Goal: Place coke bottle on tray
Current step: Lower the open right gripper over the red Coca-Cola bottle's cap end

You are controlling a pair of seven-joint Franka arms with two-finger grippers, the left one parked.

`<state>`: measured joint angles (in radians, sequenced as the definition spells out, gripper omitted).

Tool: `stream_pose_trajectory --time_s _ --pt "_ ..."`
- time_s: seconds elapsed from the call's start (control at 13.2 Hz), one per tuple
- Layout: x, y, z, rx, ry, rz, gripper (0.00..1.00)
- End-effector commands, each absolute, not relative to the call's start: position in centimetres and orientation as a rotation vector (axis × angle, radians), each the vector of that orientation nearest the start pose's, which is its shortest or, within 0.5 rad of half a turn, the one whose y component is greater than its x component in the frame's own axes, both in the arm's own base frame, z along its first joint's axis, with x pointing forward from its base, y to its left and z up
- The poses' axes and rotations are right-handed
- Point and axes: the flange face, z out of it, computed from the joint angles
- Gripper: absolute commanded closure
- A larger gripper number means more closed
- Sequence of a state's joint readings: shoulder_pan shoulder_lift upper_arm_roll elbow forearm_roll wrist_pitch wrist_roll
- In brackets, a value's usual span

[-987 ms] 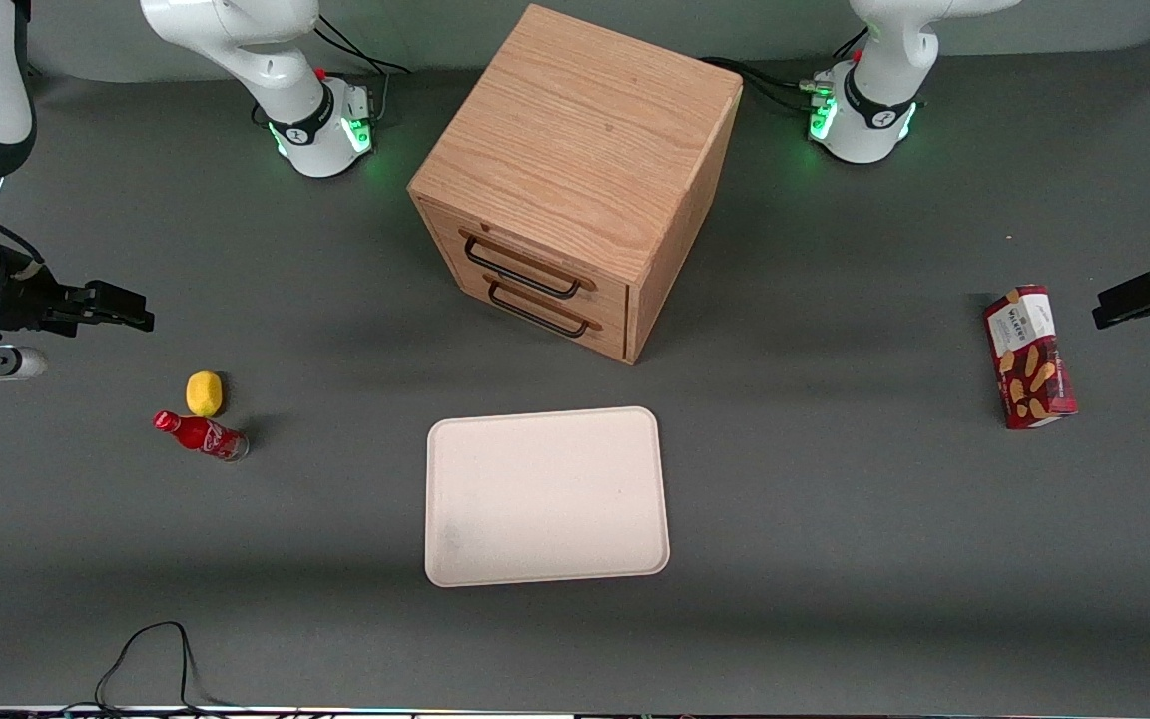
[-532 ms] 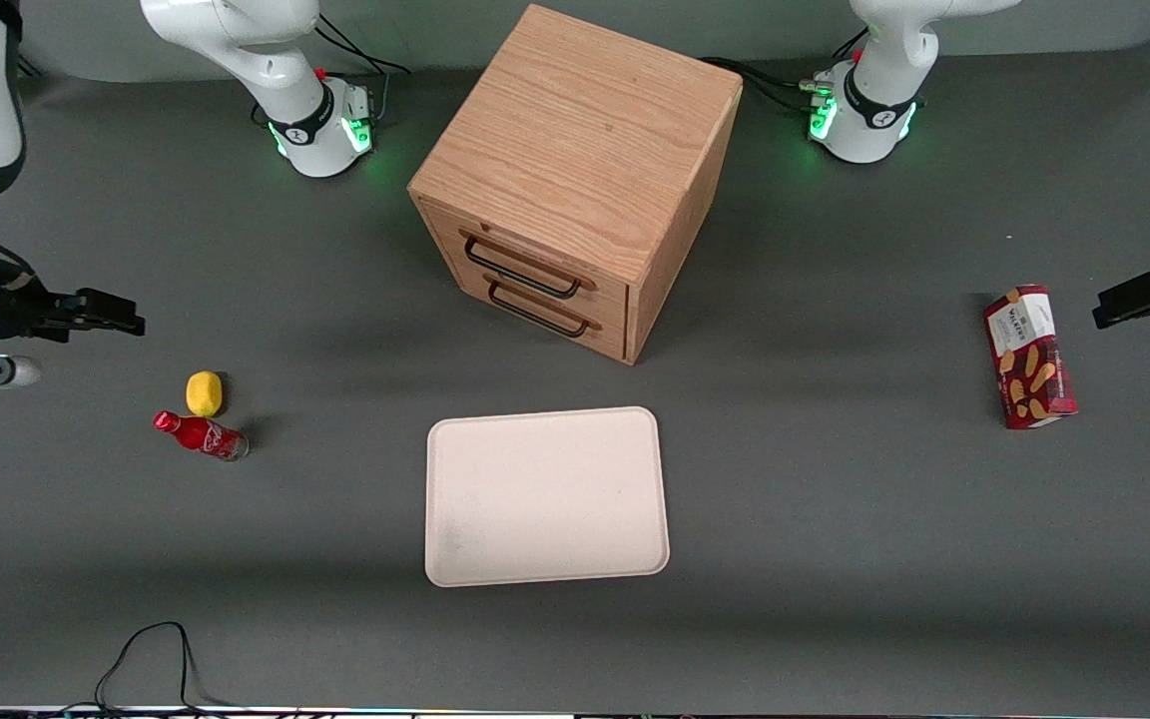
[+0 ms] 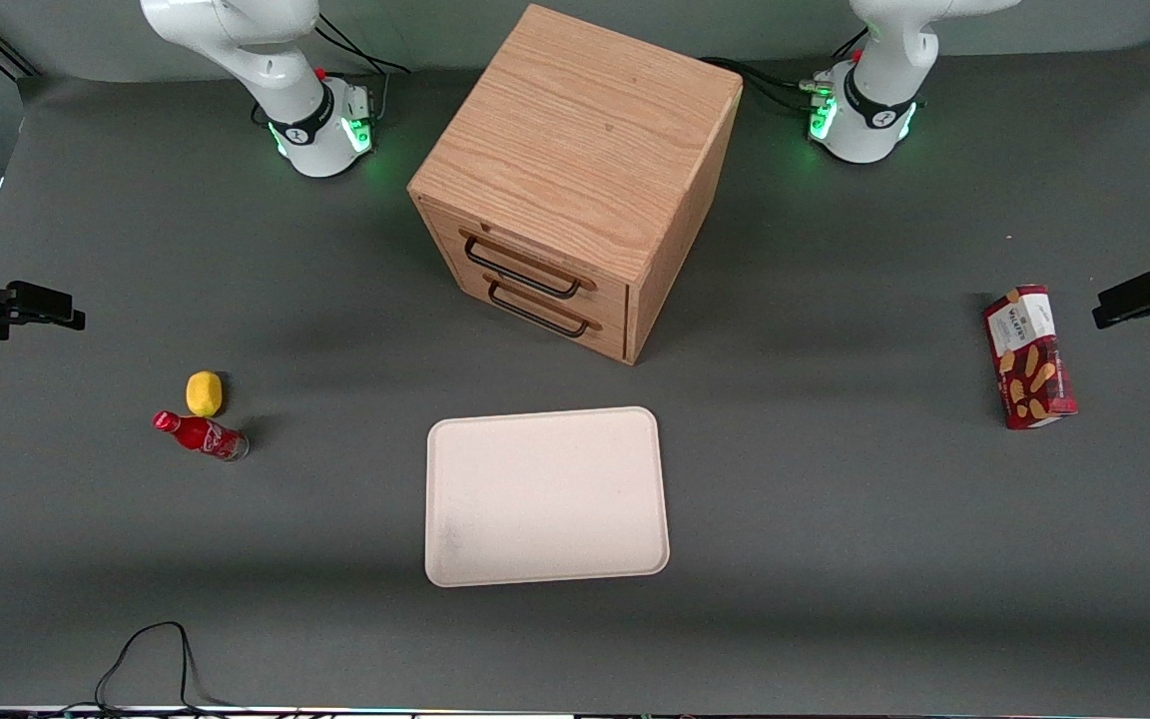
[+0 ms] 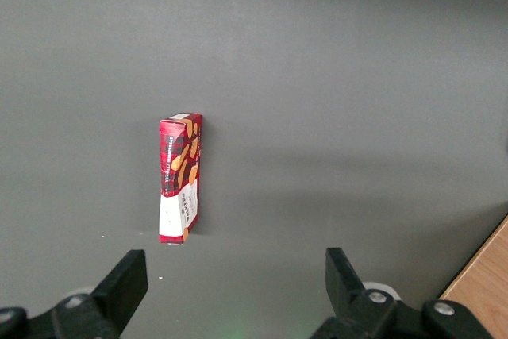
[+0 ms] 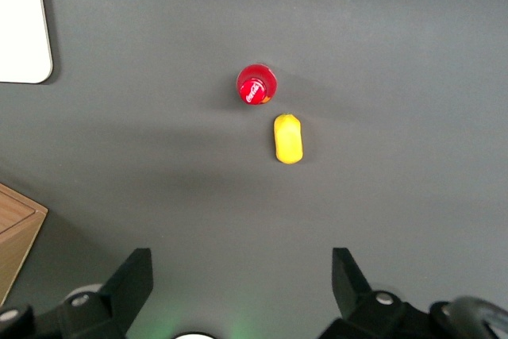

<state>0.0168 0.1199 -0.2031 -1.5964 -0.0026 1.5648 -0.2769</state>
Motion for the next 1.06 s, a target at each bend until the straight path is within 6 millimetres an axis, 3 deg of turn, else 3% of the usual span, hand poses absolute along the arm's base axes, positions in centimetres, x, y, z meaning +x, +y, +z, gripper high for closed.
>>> stream_pose_trajectory --time_s 0.0,0.23,0.68,0.99 --pt "58.6 -9.9 54.1 -3.166 -0.199 0.266 0.00" --pt "60.4 -9.6 52.5 -3.174 -0.204 0.238 0.00" --pt "64.4 -9.0 44.2 -3.195 -0.227 0.226 0.00" --pt "64.8 -8.5 39.5 -3.193 -0.243 0.217 0.00"
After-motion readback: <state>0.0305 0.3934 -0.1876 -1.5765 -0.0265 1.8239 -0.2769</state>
